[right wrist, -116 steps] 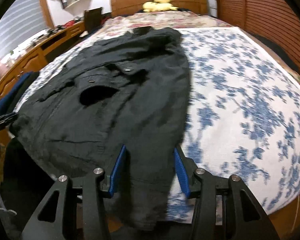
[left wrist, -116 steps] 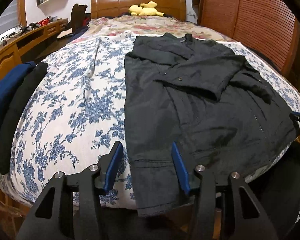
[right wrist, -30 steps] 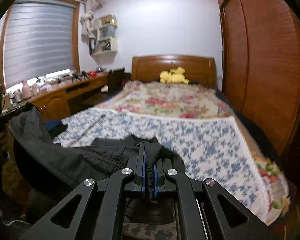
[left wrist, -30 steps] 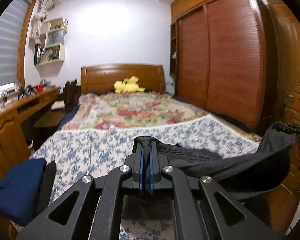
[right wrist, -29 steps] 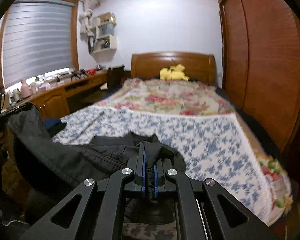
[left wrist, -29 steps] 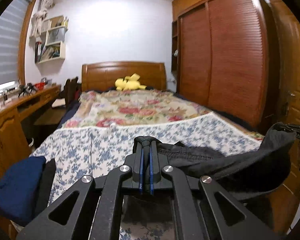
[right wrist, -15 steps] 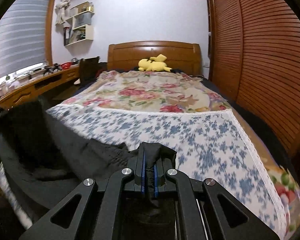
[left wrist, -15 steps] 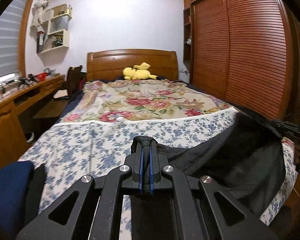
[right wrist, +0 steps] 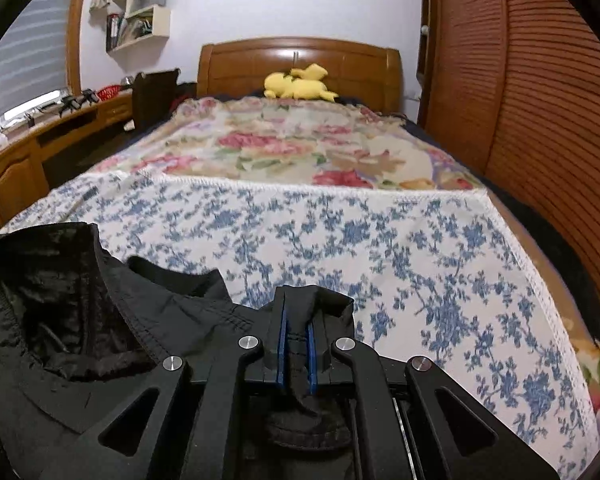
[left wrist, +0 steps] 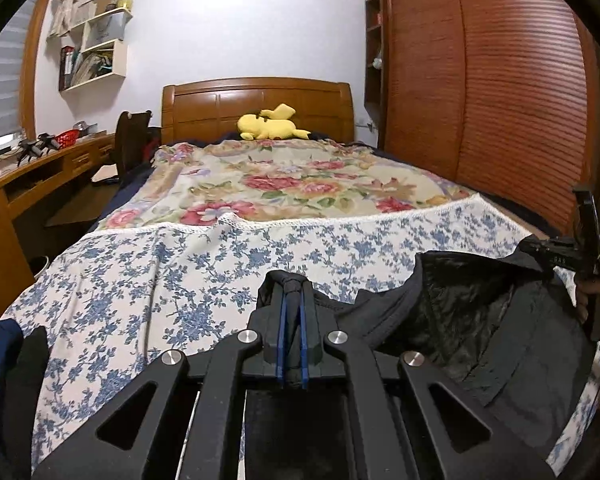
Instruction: Fold large clothes
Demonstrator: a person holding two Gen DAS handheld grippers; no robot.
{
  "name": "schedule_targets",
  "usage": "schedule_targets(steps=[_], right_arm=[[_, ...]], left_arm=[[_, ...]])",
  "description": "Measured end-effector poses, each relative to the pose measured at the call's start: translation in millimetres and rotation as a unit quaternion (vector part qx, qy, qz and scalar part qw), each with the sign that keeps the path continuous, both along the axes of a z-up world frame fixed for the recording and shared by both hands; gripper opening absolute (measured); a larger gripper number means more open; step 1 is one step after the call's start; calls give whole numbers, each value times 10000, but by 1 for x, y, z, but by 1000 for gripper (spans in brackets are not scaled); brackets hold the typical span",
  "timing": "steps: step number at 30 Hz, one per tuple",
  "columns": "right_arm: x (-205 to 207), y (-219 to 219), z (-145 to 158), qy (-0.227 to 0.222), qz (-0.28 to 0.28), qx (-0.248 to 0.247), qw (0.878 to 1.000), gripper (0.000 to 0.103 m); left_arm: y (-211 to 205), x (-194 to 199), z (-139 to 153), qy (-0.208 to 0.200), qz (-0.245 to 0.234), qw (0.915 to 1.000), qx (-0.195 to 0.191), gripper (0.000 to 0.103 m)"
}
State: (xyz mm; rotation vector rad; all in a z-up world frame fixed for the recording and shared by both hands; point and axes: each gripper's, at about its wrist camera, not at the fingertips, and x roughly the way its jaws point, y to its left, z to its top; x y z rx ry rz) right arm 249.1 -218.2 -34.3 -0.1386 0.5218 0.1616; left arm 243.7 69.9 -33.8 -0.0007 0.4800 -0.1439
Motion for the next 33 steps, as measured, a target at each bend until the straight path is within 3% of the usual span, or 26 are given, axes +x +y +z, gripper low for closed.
schedule_targets(steps=[9,12,15,16,18,20,22,33], right_arm=[[13,-2,9,125,-166,-198,9996,17],[11,5,10,223,-144,-344,9991,37],[9,15,12,348,-38,-523,9980,50],[8,19,14,395,-21,-583,9975,52],[6,22,20,436,-10,-591,9973,55],[5,22,25,455,-41,-490,9978,58],[6,20,27,554,-60,-363,9978,61],[10,-6,34,722,-511,162,9959,71]], left_arm=[[4,19,-6,279,-219,9992,-169,8],[5,20,-8,326,-256,9989,-234,17],[7,14,-6,268,-224,9992,-184,33],[8,13,-6,257,-238,9992,-215,42],[10,9,-4,250,-309,9988,-285,49],[11,5,-4,250,-327,9988,-278,69],[11,2,-4,210,-323,9989,-261,79],[16,-10,-10,276,-398,9983,-308,79]])
